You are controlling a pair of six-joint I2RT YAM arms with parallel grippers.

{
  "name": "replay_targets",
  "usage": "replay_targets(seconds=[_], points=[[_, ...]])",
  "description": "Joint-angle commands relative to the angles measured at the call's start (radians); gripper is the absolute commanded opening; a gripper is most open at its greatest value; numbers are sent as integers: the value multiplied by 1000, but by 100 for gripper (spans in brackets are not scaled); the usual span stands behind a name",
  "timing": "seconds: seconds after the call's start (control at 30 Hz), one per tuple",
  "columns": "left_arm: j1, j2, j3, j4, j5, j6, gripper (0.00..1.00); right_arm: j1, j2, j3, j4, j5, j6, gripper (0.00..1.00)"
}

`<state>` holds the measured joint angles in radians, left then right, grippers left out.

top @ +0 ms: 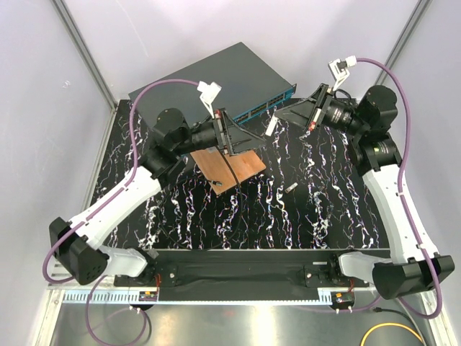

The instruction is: Insert the plug into the switch port

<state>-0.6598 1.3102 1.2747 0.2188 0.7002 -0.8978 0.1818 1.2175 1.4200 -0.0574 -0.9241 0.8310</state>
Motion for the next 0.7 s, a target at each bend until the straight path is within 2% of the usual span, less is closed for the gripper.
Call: replay_targets(seconds=[0.0,0.13,0.37,0.5,0.53,0.63,0.67], points=[[-21,0,41,148,28,-58,68,34,-52,-13,88,-22,23,0],[-27,9,35,189,51,-58,56,62,-62,-42,114,-15,29,0],[-38,18,29,220,68,-56,51,97,-70,-82,133,7,30,0],[-41,20,23,217,65,-55,41,104,-67,-81,137,5,30,0],[-43,20,22,214,67,-55,35,105,-70,-82,139,2,28,0],[-41,18,9,218,65,-58,30,107,-70,-85,130,-7,28,0],[-41,15,5,224,68,-59,24,107,-72,-90,131,-13,26,0]])
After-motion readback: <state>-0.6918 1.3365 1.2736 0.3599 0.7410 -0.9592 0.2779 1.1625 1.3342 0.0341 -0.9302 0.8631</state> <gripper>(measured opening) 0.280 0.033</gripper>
